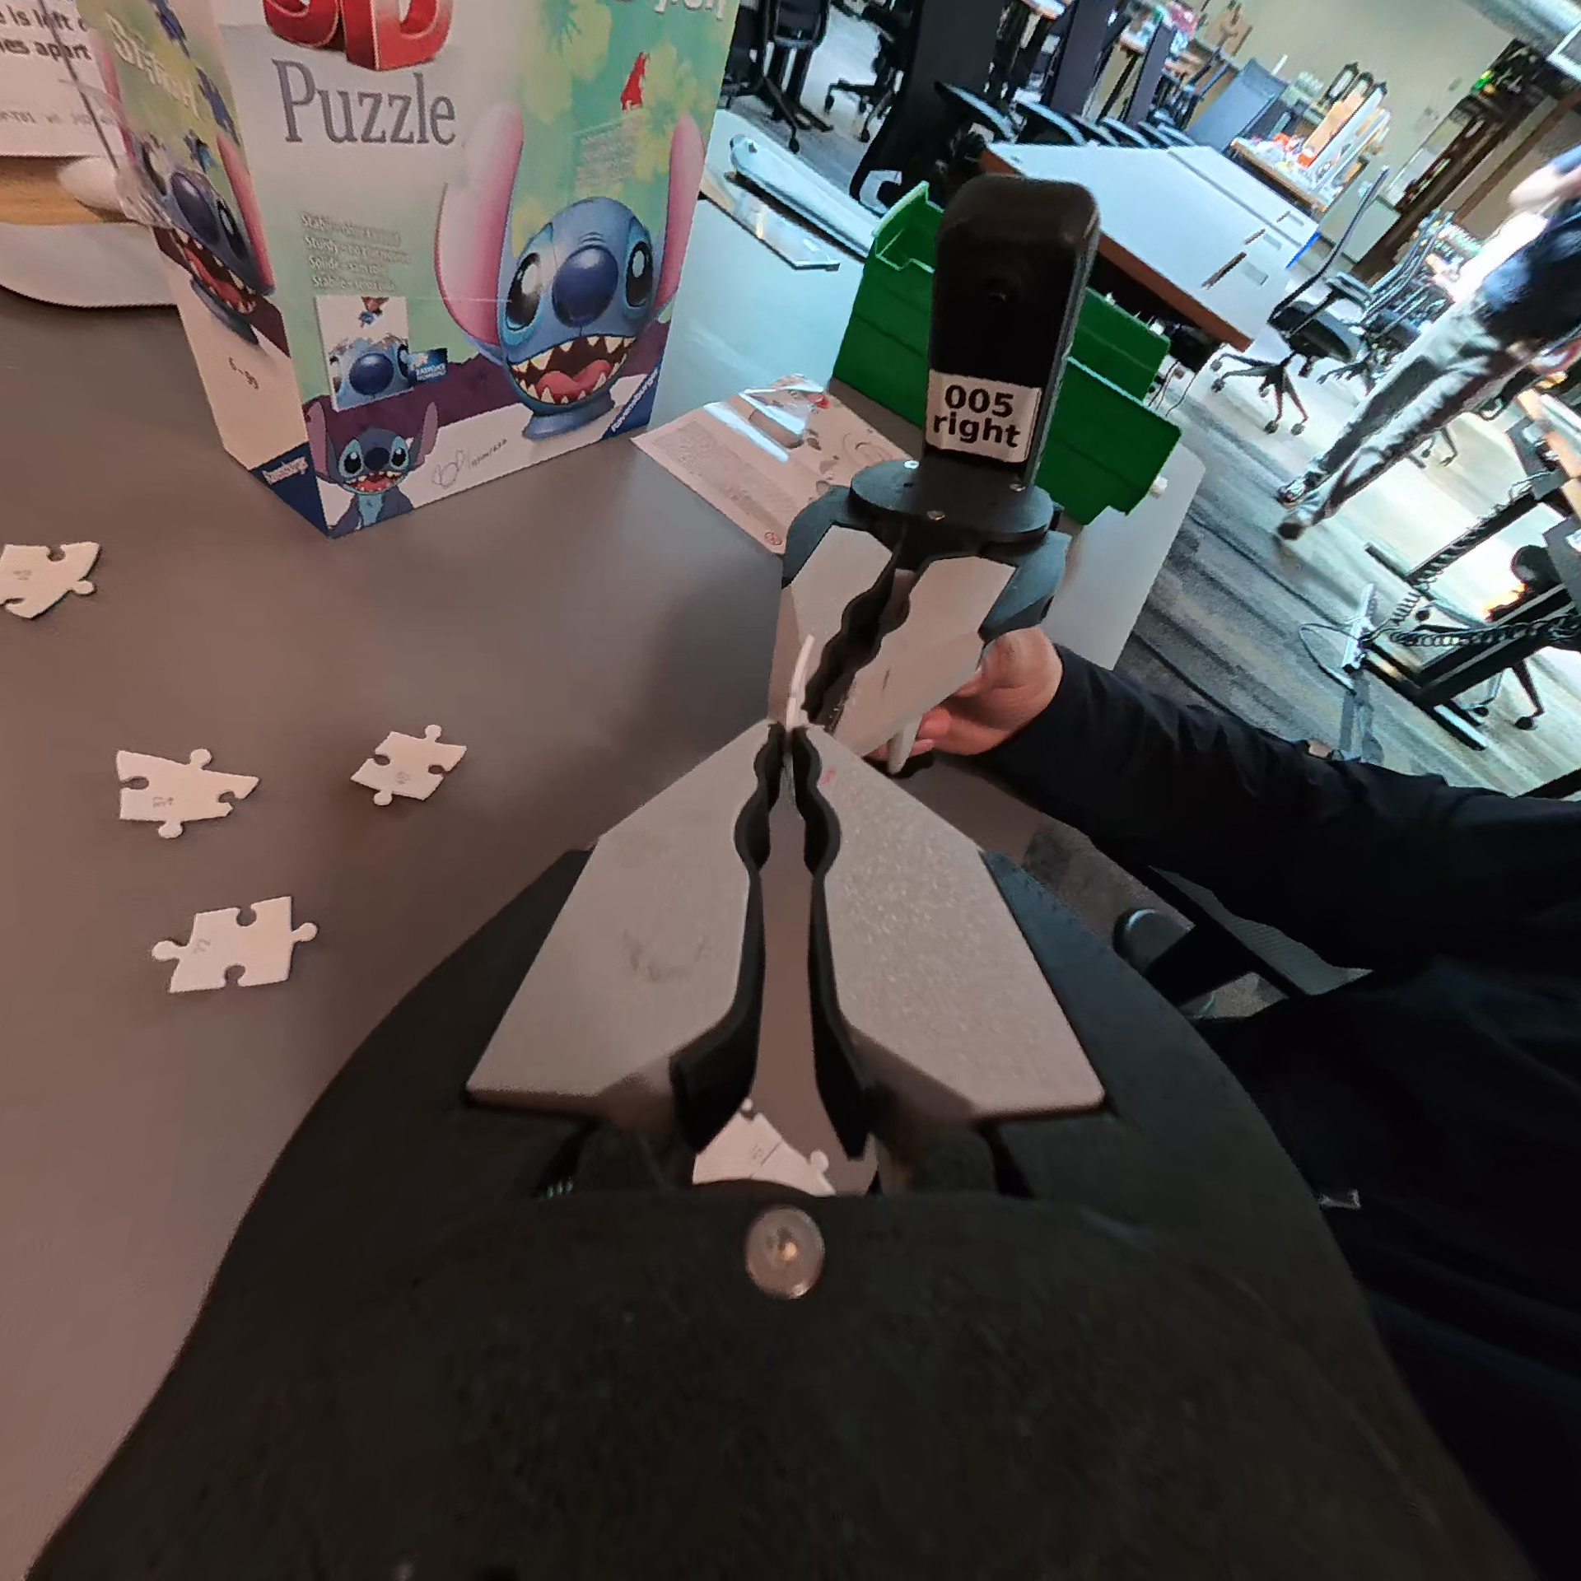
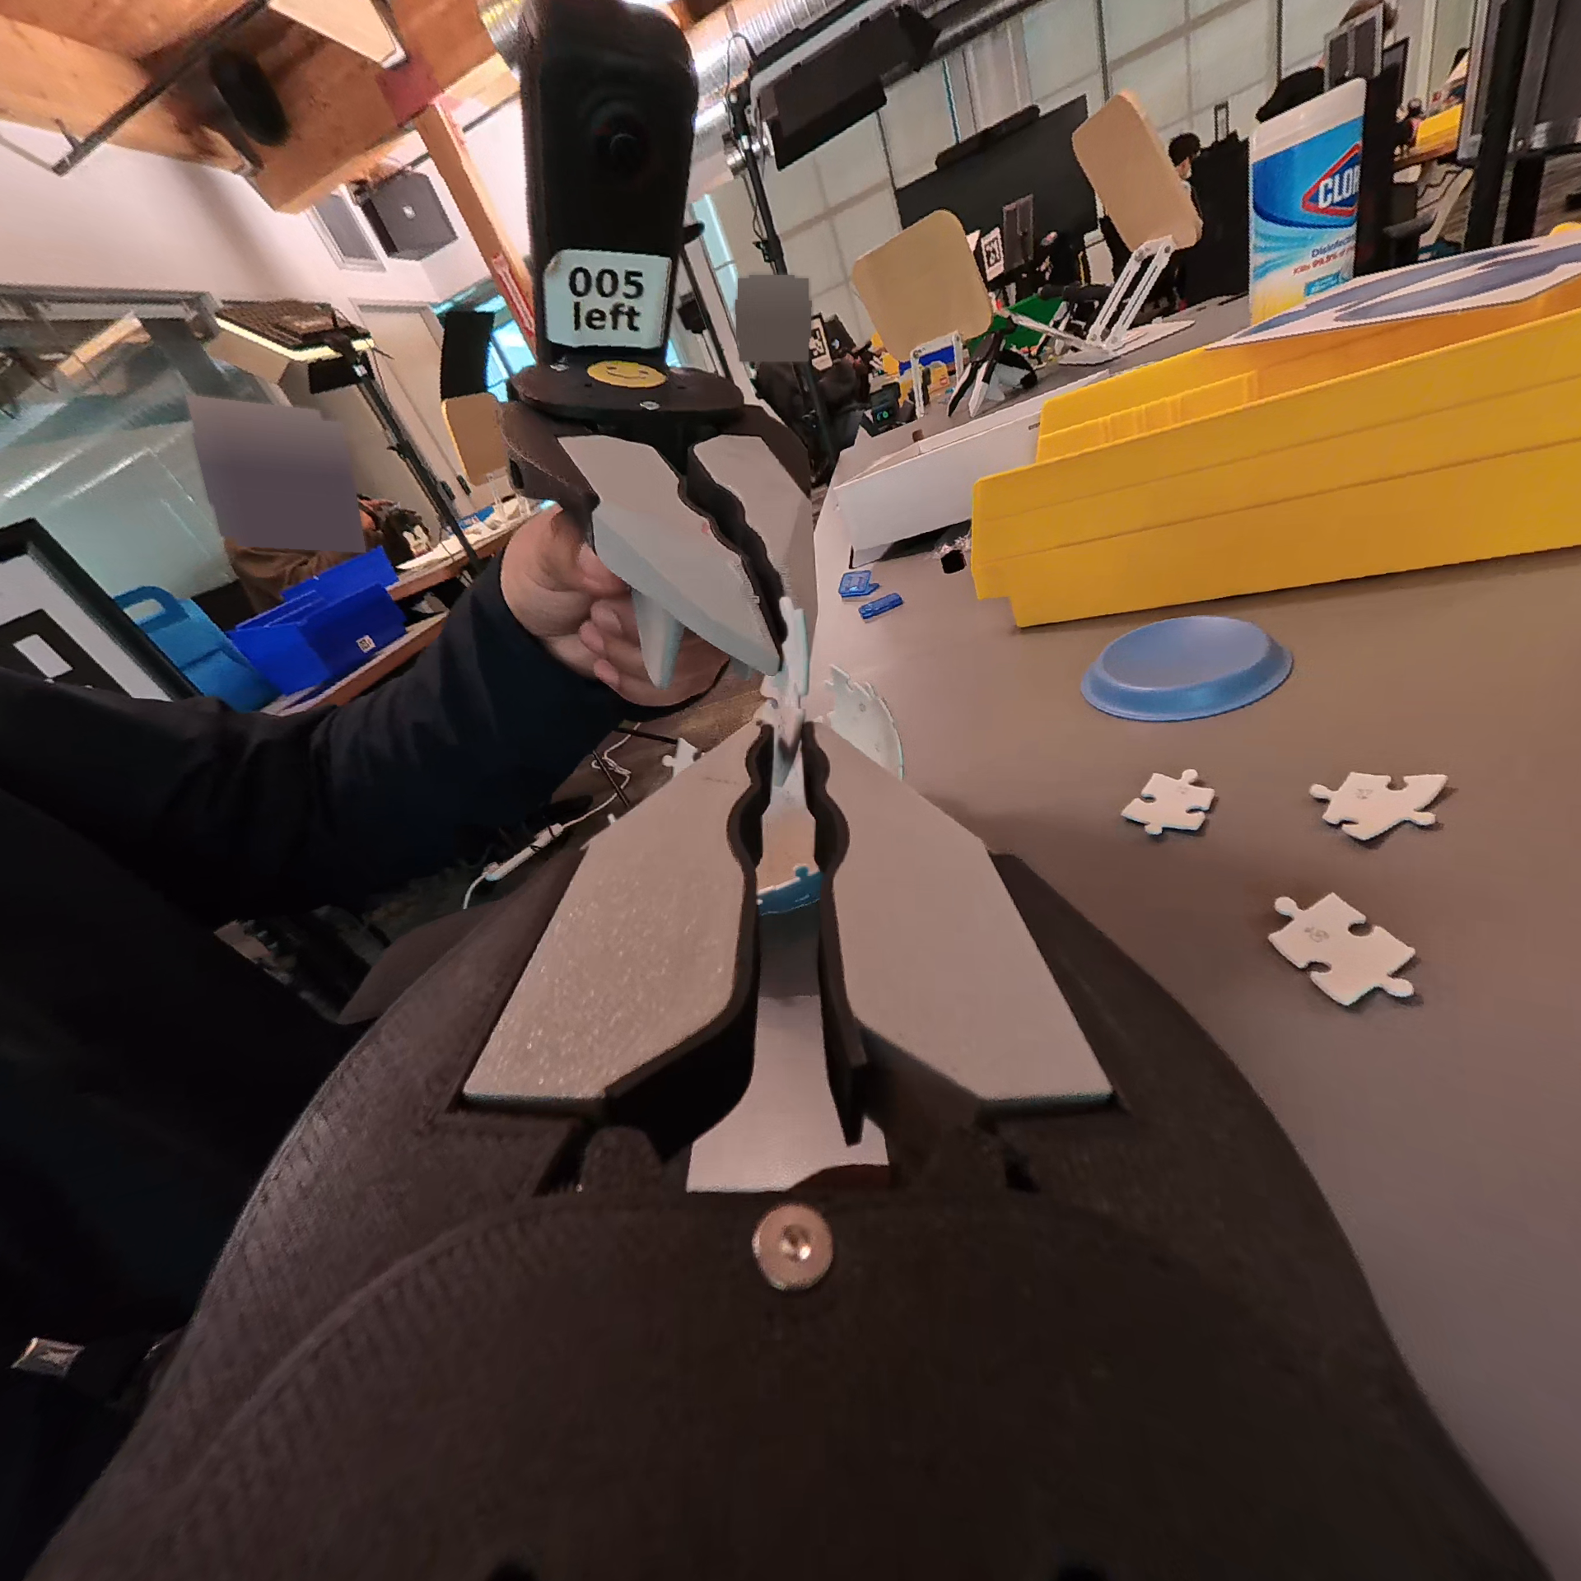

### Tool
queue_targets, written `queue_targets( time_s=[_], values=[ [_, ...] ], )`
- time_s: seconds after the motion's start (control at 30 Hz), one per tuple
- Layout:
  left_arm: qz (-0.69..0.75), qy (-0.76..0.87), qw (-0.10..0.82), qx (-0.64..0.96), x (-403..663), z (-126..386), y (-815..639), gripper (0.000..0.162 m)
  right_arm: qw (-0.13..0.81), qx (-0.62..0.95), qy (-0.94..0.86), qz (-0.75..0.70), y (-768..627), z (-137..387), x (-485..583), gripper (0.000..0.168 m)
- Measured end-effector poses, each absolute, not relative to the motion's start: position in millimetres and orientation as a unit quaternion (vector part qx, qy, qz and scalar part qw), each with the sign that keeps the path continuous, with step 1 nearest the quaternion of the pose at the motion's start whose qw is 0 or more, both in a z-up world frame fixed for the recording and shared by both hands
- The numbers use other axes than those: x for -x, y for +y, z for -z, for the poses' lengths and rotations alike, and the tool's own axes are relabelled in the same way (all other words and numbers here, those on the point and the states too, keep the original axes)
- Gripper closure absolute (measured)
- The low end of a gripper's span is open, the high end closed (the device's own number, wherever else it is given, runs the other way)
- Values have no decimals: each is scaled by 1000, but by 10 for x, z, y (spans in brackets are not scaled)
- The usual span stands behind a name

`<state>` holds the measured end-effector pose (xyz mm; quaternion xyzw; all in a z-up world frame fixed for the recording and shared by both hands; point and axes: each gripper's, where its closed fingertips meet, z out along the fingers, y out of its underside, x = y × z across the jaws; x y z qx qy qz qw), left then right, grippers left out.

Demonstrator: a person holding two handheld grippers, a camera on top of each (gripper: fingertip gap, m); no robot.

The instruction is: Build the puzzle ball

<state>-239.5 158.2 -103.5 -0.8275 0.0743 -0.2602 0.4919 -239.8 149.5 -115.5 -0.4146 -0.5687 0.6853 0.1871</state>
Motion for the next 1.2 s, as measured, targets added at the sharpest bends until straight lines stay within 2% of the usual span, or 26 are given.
queue_targets(
  time_s=[0.47,0.67,0.97,1.07,1.2],
  values=[
    [250,122,445,851,2308,1208,1488,162,193,401,-591,-673,1434,1184,2381,168],
    [220,117,435,865,2430,1270,1441,162,230,414,-615,-631,1465,1288,2438,168],
    [114,13,554,824,3430,797,845,153,261,456,-601,-603,1705,1405,2521,168],
    [93,-63,548,829,3862,1108,670,153,269,470,-603,-586,1751,1487,2571,168],
    [139,-106,502,847,4026,1743,582,149,269,478,-608,-574,1776,1572,2601,168]
  ],
)
